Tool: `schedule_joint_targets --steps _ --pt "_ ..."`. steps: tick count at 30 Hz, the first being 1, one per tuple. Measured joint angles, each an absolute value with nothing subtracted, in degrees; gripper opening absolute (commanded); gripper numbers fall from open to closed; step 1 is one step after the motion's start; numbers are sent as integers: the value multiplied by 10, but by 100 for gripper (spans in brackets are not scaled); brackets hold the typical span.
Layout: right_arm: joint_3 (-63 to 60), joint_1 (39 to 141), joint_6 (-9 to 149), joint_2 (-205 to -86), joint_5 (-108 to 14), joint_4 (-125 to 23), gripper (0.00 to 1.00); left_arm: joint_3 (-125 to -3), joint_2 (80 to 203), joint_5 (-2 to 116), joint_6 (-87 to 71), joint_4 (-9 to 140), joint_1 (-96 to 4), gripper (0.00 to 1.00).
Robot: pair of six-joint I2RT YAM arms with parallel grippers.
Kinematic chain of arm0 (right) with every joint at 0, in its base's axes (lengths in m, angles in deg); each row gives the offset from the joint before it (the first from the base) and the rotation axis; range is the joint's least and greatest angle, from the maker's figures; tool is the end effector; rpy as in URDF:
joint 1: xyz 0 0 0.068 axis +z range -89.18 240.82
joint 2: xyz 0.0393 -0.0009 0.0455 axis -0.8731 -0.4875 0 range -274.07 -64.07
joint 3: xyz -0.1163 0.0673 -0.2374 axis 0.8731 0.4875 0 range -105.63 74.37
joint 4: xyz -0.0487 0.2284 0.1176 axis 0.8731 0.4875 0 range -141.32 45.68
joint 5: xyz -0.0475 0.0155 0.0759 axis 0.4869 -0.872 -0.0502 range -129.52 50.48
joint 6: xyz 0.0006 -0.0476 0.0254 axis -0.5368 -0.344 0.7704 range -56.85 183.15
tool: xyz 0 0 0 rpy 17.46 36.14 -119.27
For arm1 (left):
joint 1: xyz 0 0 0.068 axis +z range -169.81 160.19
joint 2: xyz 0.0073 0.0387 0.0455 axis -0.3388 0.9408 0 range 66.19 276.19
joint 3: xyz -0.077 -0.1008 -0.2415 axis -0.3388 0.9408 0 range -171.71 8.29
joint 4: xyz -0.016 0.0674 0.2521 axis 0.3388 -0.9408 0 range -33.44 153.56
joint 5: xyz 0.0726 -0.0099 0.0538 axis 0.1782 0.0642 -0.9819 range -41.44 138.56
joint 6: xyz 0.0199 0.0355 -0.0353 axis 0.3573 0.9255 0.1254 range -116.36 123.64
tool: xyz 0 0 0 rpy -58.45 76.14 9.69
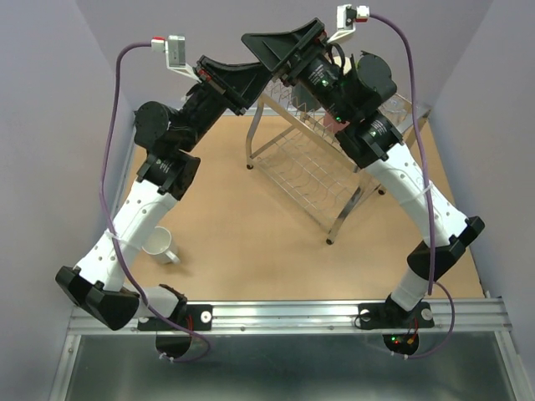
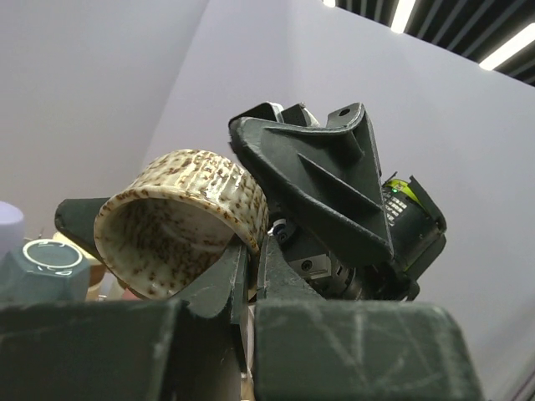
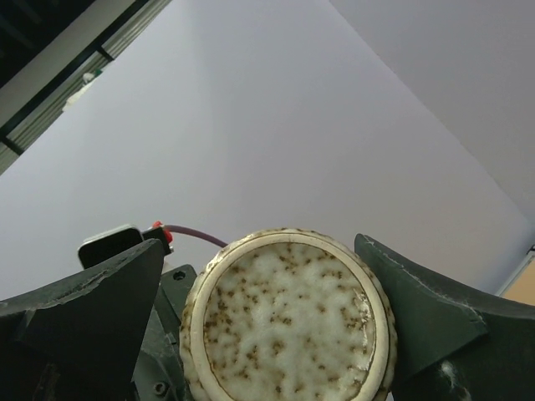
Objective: Load the cups into the dish rack
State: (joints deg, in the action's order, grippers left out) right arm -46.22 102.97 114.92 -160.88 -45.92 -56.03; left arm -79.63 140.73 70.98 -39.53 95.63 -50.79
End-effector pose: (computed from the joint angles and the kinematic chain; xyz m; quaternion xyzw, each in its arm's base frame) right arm 0.2549 0.2361 0.5815 -0.0050 0.5127 0.6466 0.5648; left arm 0.2066 -0.1397 0.5591 0.1394 0.3888 -0.6061 0.6798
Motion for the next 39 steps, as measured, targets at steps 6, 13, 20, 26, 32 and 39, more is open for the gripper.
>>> schedule_joint_targets --steps 6,13,20,26,32,39 --pt "-462 1033 1143 -1612 -439 -551 100 -800 1407 677 -358 928 -525 0" --pt "-462 1037 1139 -1612 -416 -546 93 -799 1399 668 -338 912 -529 0" --pt "-462 1040 1134 -1612 -397 -547 75 -793 1383 665 -328 900 -531 0" --pt "-462 1042 1142 -1612 -393 -548 69 -776 1361 661 -323 898 -531 0" --pt "-467 1046 1146 -1614 -395 -548 38 -769 1352 658 -321 899 -531 0" --pt "-467 1046 1151 -1616 -395 -548 0 -768 1352 658 -322 899 -531 25"
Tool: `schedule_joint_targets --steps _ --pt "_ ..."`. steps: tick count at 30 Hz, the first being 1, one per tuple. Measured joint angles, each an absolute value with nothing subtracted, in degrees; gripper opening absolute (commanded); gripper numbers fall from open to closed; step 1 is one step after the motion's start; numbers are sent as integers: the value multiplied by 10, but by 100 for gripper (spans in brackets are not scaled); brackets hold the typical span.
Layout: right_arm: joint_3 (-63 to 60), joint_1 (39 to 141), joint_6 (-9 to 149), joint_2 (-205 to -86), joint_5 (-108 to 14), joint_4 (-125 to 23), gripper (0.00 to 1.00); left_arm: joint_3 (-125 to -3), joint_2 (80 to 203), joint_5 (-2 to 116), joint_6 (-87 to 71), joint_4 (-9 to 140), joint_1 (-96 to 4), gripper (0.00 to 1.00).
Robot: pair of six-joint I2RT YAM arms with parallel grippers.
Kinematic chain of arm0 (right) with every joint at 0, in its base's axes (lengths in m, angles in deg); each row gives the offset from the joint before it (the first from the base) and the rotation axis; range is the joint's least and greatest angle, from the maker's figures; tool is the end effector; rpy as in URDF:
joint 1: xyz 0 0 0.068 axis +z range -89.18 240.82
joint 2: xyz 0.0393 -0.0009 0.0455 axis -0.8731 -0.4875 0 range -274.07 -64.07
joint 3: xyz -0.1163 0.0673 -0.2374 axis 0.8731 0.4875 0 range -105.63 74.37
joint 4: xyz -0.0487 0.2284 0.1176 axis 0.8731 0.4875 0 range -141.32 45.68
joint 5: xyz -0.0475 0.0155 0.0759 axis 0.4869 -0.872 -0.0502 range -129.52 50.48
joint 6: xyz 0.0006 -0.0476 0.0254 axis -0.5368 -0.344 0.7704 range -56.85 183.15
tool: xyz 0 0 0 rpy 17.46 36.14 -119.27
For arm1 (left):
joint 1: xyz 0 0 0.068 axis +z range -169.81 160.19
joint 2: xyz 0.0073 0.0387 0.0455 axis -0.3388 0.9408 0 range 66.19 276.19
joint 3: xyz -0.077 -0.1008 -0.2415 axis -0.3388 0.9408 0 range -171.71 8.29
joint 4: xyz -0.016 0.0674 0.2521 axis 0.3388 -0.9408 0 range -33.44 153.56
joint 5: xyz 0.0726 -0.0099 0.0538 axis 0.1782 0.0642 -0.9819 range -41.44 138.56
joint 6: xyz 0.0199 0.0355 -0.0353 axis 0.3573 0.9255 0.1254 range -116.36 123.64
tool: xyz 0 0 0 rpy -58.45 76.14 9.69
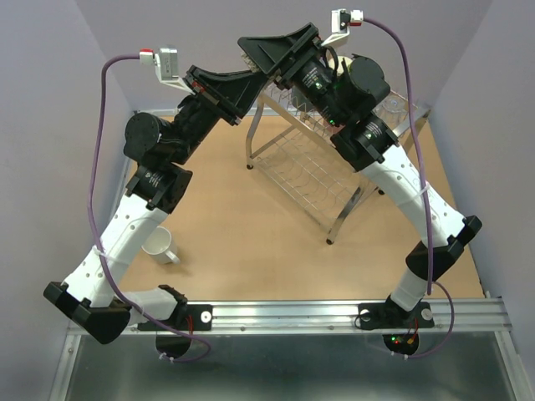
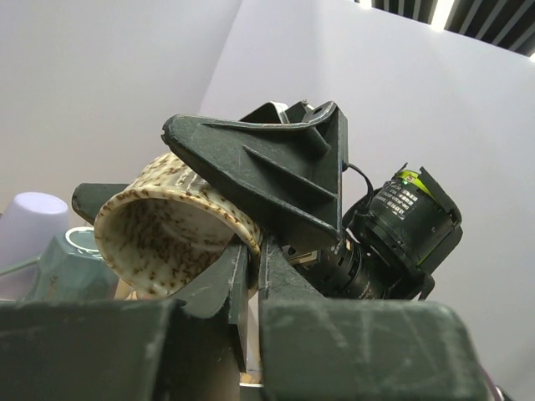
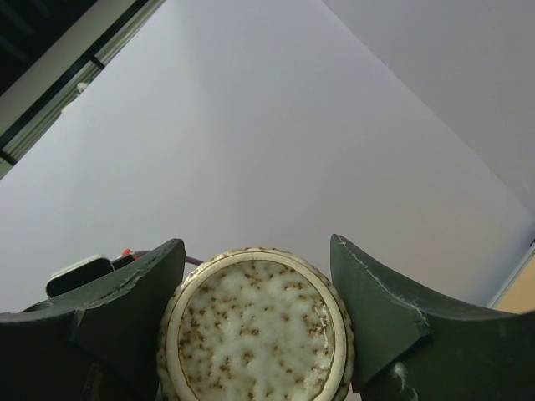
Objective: Load the cups into the dish rack
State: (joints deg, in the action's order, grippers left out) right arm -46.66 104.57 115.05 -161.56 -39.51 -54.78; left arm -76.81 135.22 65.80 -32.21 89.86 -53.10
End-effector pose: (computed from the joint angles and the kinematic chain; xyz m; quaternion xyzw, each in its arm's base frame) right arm 0.2548 0.2439 0.5778 0.0372 0.5211 0.6319 0.5725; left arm 0.1816 -0.1317 0.5582 0.1281 0.4022 -0.5631 0.7104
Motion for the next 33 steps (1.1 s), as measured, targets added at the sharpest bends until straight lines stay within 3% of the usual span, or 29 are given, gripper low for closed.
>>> schedule_joint_targets --steps 3,6,12,22,33 --pt "-467 1046 1151 -1616 -394 -548 0 -768 1352 665 -319 893 -531 41" --pt "-466 1046 1147 -1614 -387 -549 0 -773 1352 681 -308 867 -531 50" --pt "-466 1046 1139 -1609 -374 -548 0 -774 1341 707 -276 811 -531 59" --pt "-449 1046 1063 -1562 -333 -523 0 -737 1271 707 -237 717 -531 63" --pt "-242 1046 877 -1303 -143 -387 0 -735 1225 672 -204 656 -531 59"
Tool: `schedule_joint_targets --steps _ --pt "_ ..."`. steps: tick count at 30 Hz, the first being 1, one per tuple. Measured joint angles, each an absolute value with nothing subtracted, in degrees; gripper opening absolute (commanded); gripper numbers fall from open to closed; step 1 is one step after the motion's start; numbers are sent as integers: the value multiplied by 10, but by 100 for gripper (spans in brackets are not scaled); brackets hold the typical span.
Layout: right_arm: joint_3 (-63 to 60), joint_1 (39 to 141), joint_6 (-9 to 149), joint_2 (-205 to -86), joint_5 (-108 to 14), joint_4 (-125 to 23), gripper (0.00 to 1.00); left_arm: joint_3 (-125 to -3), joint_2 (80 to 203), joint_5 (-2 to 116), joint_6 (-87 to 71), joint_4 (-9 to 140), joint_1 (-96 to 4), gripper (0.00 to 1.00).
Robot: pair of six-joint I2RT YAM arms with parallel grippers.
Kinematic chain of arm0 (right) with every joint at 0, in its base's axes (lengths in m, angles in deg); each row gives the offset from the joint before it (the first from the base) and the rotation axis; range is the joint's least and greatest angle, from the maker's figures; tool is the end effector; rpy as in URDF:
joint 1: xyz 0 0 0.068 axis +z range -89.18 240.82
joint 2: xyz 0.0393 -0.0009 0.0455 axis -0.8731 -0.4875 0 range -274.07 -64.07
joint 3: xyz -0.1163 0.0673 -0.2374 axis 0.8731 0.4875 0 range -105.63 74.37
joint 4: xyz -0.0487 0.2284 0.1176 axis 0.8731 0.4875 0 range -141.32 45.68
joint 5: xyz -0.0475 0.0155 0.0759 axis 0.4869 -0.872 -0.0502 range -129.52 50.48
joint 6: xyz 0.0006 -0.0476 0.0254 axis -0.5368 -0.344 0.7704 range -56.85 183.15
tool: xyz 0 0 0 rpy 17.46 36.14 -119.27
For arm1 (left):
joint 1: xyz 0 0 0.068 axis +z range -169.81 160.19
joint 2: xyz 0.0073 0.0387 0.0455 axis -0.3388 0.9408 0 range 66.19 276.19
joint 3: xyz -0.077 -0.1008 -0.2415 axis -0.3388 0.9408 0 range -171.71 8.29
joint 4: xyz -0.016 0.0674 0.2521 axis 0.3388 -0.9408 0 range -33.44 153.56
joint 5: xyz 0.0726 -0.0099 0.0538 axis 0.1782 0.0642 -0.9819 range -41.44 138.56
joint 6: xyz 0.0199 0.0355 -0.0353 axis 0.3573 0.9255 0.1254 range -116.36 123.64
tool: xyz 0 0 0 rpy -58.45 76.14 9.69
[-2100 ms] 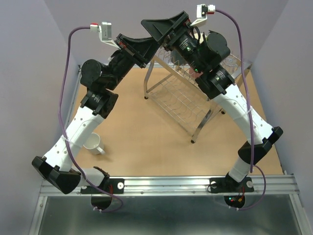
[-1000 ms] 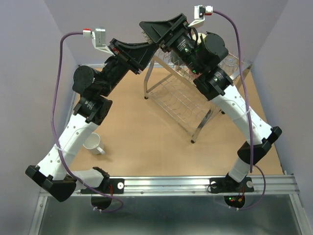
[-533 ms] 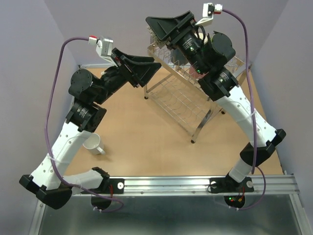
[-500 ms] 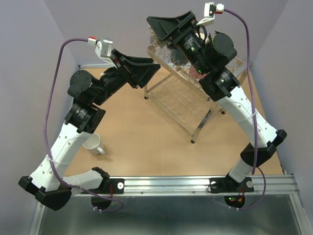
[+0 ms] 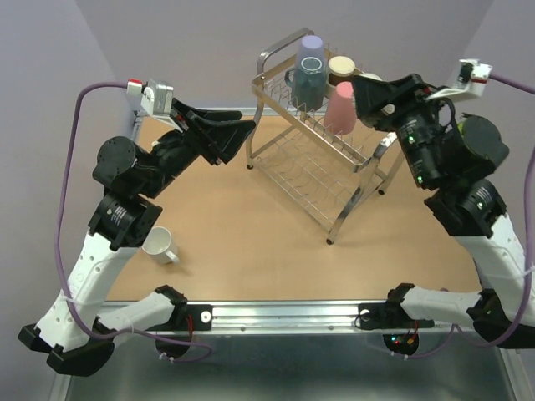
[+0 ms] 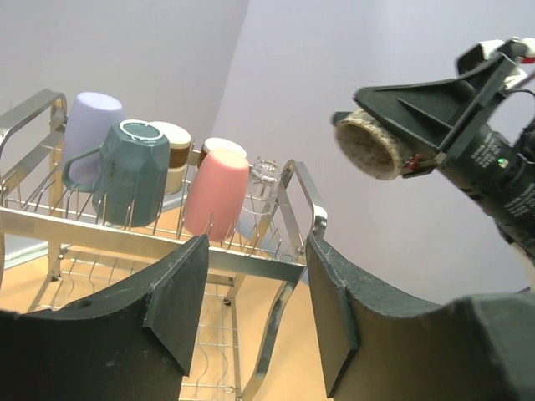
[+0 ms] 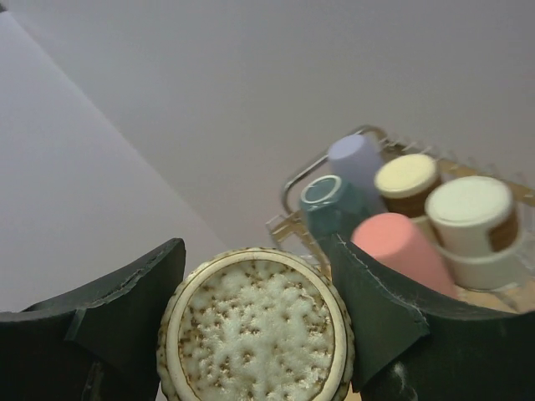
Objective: Load the cups into the dish rack
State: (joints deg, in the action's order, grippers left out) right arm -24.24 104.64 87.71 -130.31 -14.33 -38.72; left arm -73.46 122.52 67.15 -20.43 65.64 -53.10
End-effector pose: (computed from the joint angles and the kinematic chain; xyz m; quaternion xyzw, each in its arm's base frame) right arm 0.1464 0.1195 0.5729 0.0820 0.5833 0.3448 0.7309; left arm 0.1315 -0.0998 0.5423 0.1788 0.4992 -0.4784 0.6999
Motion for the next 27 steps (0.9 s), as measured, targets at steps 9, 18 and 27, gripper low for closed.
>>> schedule_joint_targets --steps 9,18,27 --pt "-193 1044 772 -1287 -11 -355 0 -699 1219 671 -209 637 -531 57" --pt "-155 1031 738 -1370 23 -295 0 -672 1193 667 -213 632 -531 56" --pt "-156 998 726 -1356 42 -299 1 -642 1145 649 -215 619 -531 55"
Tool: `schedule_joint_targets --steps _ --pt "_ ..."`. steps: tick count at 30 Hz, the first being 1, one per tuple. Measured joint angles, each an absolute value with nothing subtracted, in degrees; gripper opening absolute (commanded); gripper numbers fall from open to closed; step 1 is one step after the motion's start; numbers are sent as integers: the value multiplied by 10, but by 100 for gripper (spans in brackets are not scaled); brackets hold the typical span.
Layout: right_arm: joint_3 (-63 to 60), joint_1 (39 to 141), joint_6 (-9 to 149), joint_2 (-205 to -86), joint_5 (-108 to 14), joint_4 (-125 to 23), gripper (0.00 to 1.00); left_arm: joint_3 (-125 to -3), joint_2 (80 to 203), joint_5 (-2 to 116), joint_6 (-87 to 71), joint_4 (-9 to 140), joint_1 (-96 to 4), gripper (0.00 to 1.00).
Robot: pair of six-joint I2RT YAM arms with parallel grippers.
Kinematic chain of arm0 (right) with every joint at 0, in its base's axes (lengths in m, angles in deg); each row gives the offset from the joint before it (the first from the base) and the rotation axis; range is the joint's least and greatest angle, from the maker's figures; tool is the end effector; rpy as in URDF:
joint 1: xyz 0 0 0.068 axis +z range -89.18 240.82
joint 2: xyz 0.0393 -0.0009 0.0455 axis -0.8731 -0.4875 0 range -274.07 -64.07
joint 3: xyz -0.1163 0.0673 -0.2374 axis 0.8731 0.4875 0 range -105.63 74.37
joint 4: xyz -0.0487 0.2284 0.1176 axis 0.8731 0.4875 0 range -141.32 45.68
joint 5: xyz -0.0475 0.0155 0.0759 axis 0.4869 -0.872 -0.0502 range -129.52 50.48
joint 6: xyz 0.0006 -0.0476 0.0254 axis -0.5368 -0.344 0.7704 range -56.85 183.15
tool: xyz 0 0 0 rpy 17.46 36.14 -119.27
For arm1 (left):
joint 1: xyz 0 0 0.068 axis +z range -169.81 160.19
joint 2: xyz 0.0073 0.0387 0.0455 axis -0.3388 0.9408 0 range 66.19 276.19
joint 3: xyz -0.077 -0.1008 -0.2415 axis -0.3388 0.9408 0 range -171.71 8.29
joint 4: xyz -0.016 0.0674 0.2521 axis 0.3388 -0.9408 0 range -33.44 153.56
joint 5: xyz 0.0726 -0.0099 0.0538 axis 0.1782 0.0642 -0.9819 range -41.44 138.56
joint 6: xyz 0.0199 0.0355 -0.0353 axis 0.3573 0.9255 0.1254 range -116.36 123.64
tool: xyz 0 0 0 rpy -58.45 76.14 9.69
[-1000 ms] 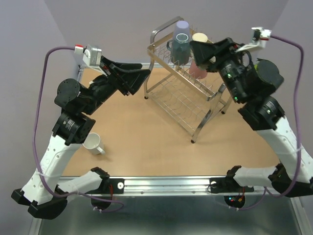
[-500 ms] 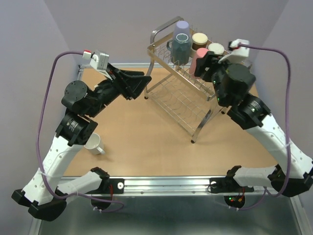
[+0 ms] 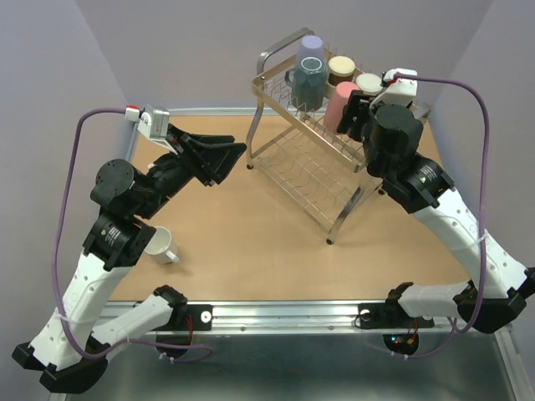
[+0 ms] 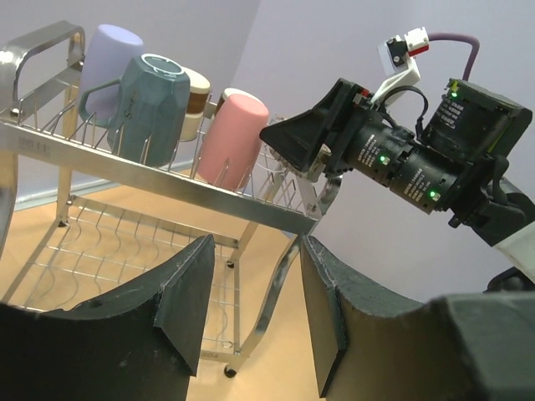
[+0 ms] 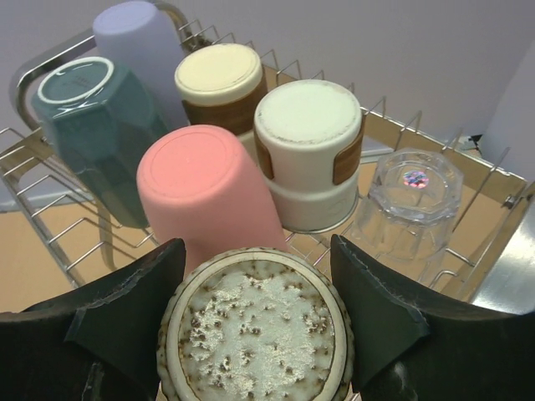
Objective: Load the cups into the dish rack
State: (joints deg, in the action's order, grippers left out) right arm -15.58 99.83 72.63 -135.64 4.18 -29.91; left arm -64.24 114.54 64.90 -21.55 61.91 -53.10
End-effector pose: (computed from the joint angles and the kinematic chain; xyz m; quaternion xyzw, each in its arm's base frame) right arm 0.2095 0.1380 0.4929 0.0761 0.7164 0.0161 0.6933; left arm 0.1144 -0.0869 0.5073 0.1567 0.5400 -0.4710 0.6797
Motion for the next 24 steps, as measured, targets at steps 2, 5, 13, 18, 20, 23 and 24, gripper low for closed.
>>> schedule_joint_targets --steps 2,5,13,18,20,23,24 --pt "-156 992 725 -1356 44 -300 0 -641 1142 648 -216 619 -531 55" --pt "-155 963 728 -1356 37 -303 0 -640 1142 648 -217 618 -531 55" --pt "-153 873 745 -1361 -7 -323 0 -640 1155 648 -212 598 -531 54" --pt "-153 873 750 -1365 -34 -331 0 -641 1164 648 -208 593 -531 54" --pt "-153 872 752 -1364 -41 -333 0 -641 1166 648 -208 593 -531 54" --pt "-153 872 754 -1364 -51 -333 0 -641 1167 648 -208 593 -531 54" --pt "-153 872 754 -1363 -55 -333 0 -640 1167 648 -208 594 -531 54"
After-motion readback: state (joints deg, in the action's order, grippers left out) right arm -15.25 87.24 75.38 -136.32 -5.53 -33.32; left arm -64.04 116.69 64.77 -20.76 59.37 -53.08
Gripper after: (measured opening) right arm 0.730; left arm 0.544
